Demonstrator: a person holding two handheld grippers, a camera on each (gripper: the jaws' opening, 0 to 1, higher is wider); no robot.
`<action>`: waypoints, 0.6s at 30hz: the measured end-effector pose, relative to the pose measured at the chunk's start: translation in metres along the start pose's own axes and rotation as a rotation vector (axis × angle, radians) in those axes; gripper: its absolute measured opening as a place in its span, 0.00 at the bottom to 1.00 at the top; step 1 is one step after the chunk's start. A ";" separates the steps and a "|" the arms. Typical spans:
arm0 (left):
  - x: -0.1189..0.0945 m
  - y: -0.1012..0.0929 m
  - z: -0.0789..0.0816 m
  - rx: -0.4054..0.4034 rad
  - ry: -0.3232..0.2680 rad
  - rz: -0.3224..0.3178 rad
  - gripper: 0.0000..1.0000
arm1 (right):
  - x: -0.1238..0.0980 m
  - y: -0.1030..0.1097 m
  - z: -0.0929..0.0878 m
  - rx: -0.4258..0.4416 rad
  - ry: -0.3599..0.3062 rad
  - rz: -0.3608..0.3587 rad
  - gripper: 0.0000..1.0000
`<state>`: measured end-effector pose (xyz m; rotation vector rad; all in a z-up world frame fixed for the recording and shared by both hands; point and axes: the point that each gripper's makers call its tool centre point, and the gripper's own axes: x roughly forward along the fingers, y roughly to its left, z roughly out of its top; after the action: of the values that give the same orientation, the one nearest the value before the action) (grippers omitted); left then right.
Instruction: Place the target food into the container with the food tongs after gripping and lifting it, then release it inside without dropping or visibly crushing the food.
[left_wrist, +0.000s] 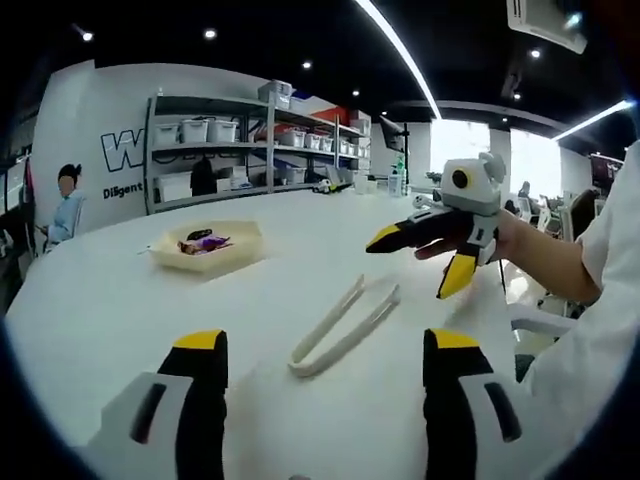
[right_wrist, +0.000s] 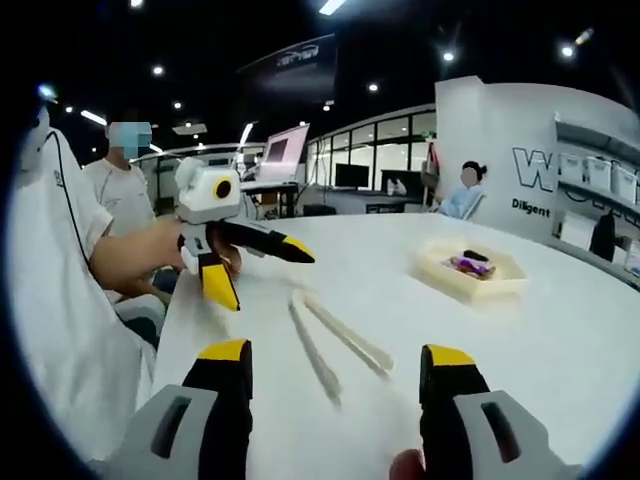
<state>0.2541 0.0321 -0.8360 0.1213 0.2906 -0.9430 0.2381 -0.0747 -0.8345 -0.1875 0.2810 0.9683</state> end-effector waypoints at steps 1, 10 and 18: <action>-0.001 0.000 0.000 -0.003 0.000 0.001 0.80 | 0.000 0.000 0.001 0.002 -0.001 -0.003 0.66; -0.006 -0.005 0.005 -0.047 -0.019 0.003 0.87 | 0.000 0.002 -0.002 0.054 0.021 -0.040 0.70; -0.014 -0.002 0.010 -0.072 -0.032 0.039 0.93 | -0.004 0.007 -0.003 0.084 0.071 -0.072 0.75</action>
<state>0.2467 0.0393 -0.8224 0.0455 0.2918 -0.8942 0.2303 -0.0747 -0.8363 -0.1541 0.3769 0.8781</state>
